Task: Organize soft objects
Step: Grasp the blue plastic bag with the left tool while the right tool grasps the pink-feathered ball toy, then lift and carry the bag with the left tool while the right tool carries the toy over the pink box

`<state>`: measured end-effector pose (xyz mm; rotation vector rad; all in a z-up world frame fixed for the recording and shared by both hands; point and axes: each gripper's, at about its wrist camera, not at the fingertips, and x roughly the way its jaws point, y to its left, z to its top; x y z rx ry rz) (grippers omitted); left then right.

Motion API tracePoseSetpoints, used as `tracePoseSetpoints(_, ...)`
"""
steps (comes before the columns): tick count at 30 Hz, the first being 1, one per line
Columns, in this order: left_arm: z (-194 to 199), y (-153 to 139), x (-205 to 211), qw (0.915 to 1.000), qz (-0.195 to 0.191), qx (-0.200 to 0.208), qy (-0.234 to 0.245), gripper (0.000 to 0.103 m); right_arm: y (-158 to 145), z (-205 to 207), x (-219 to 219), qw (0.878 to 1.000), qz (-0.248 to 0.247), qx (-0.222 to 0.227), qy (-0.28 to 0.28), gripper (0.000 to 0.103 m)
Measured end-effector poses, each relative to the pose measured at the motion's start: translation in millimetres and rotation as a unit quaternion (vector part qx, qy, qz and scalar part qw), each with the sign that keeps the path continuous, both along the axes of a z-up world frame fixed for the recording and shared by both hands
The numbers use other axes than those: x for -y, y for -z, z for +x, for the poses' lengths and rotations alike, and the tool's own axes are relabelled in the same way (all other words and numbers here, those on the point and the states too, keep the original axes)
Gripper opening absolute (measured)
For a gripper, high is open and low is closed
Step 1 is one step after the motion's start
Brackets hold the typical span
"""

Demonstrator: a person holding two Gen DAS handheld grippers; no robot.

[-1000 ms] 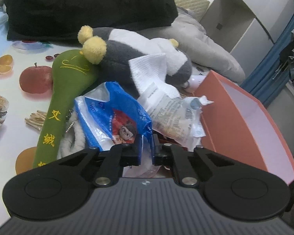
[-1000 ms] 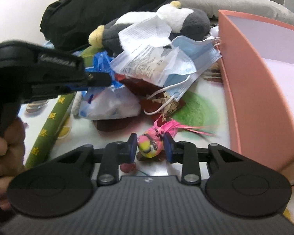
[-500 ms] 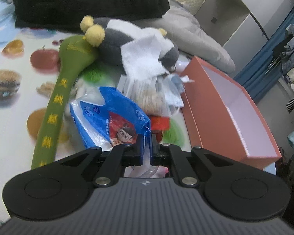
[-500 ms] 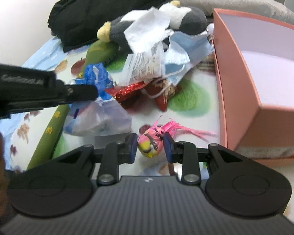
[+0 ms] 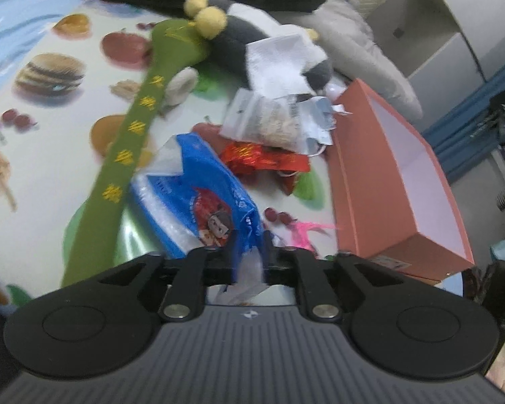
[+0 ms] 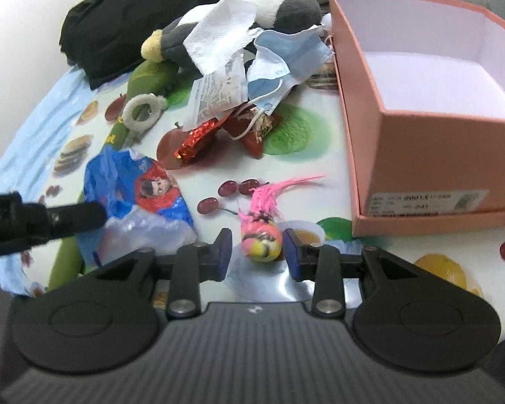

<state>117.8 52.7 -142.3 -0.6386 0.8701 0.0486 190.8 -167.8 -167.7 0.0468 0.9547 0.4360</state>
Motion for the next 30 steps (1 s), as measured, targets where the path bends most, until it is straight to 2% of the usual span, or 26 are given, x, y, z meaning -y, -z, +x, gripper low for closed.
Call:
tracePoseSetpoints(1,-1.9,-0.2,-2.1,1.0000,-0.005,-0.002,-0.005,0.035,-1.0,-0.4,1.0,1.000,0.003,-0.001,0.004,0.038)
tracePoseSetpoints(2,-4.2,-0.5,-4.8,0.9998,-0.014,-0.003,-0.012,0.047,-2.0,-0.8,1.5,1.000,0.004,-0.001,0.006,0.044)
tracePoseSetpoints(3,-6.3,-1.1,-6.1,0.9996,-0.020,-0.002,-0.017,0.051,-3.2,-1.7,1.6,1.000,0.004,0.002,0.008,0.054)
tracePoseSetpoints(5,-8.7,-3.5,-8.3,0.9991,-0.030,-0.001,-0.029,0.052,-5.4,-2.9,1.0,1.000,0.002,0.013,0.007,0.057)
tracePoseSetpoints(9,-7.3,-8.8,-4.6,0.9987,-0.023,0.003,-0.044,0.060,-5.5,-3.4,-5.9,0.999,-0.016,0.038,-0.006,0.057)
tracePoseSetpoints(15,4.1,-7.7,4.8,0.9975,-0.011,0.001,-0.070,0.064,7.3,-2.0,-12.9,0.999,-0.031,0.035,-0.024,0.053)
tracePoseSetpoints(22,20.0,-1.2,18.9,0.9957,0.044,-0.018,-0.079,0.064,18.8,-2.0,-21.2,0.998,-0.036,0.038,-0.032,0.051)
tracePoseSetpoints(27,30.7,9.3,23.1,0.9932,0.085,-0.041,-0.068,0.064,24.3,1.2,-24.8,0.997,-0.048,0.038,-0.040,0.038)
tracePoseSetpoints(30,35.8,15.3,25.1,0.9927,0.095,-0.049,-0.056,0.063,24.3,2.3,-20.5,0.997,-0.047,0.039,-0.040,0.033)
